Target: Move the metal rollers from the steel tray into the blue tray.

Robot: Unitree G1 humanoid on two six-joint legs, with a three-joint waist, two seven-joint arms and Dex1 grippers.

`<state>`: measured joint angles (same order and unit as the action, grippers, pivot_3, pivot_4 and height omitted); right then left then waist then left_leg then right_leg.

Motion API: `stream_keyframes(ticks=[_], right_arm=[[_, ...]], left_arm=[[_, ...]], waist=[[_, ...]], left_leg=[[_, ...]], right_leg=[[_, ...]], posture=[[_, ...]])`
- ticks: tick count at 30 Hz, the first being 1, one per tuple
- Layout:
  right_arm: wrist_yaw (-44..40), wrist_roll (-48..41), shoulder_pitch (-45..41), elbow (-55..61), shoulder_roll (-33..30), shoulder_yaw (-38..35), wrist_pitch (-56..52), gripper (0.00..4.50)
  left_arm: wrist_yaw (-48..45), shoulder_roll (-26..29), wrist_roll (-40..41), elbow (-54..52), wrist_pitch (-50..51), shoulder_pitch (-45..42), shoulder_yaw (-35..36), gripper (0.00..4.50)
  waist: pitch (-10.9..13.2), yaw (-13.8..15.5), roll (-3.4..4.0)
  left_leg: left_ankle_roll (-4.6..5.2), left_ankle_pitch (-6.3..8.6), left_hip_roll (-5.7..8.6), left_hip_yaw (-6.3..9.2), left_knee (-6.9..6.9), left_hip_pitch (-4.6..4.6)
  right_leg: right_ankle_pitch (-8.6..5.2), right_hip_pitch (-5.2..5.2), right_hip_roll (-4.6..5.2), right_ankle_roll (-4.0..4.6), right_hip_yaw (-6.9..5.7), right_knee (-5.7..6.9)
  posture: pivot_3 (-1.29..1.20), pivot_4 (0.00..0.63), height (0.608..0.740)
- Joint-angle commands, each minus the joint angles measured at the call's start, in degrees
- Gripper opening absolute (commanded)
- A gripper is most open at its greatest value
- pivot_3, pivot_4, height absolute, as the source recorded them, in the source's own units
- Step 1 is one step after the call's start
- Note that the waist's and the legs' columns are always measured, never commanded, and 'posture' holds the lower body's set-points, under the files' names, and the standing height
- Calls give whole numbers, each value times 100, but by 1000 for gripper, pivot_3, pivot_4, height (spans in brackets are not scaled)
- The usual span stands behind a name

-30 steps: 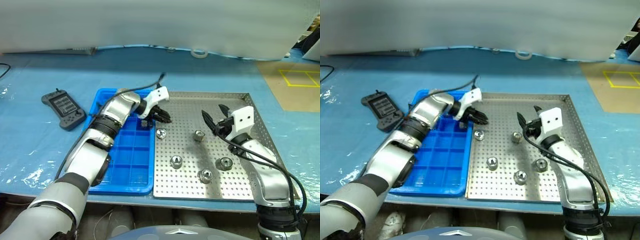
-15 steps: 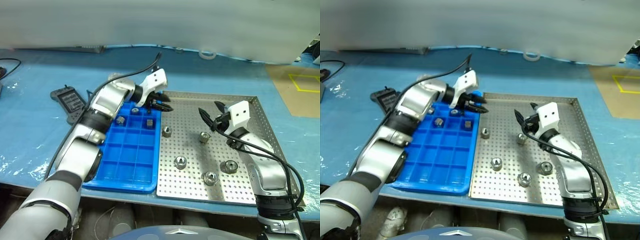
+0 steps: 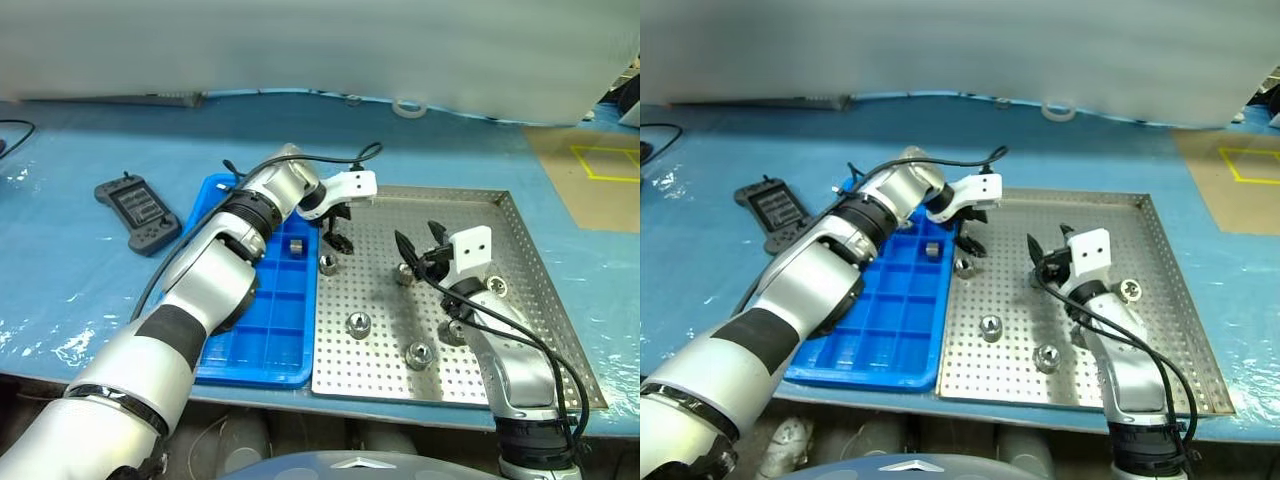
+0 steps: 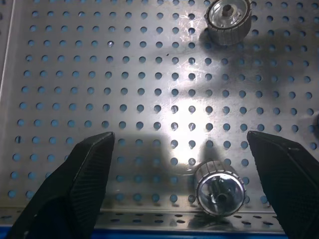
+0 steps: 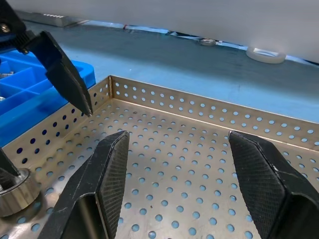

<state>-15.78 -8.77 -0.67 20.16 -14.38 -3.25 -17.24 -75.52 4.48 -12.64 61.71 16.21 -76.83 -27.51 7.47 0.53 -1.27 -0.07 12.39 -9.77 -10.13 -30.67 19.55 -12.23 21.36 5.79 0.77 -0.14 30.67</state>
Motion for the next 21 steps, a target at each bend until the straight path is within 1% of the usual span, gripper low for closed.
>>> stream_keyframes(ticks=[1,7,11,13,16,21], right_arm=[[133,143,58,285,49,78,168,3313],[210,189,120,338,39,88,130,3313],[293,190,150,375,106,107,108,3313],[331,223,157,385,144,151,103,3313],[365,271,193,390,167,214,130,3313],[445,321,333,371,209,241,248,3313]], left_arm=[[-457,72,-50,-156,11,-122,-35,4484],[-461,304,-506,-152,-297,96,-355,4484],[-335,172,-569,-48,-262,254,-339,4484],[-350,152,-596,-55,-275,334,-347,4484],[-303,108,-713,-20,-322,498,-407,4484],[-137,171,-994,128,-431,693,-602,4484]], waist=[[1,-27,0],[1,-126,-1],[1,-126,-1],[1,-129,-1],[1,-147,-1],[2,-167,-2]], left_leg=[[-1,0,-1,0,0,0],[-19,10,-1,0,0,-1],[-18,9,0,1,-1,3],[2,1,1,1,-1,4],[7,3,0,1,-2,4],[23,13,-4,1,-1,-9]], right_leg=[[0,3,0,0,0,0],[0,-1,0,0,0,-1],[0,1,0,0,-1,-2],[0,0,1,1,-1,-2],[0,0,1,1,-1,-1],[0,-10,0,1,-2,-1]], posture=[[-285,150,740],[-290,150,740],[-297,150,740],[-305,150,740],[-314,150,740],[-326,150,740]])
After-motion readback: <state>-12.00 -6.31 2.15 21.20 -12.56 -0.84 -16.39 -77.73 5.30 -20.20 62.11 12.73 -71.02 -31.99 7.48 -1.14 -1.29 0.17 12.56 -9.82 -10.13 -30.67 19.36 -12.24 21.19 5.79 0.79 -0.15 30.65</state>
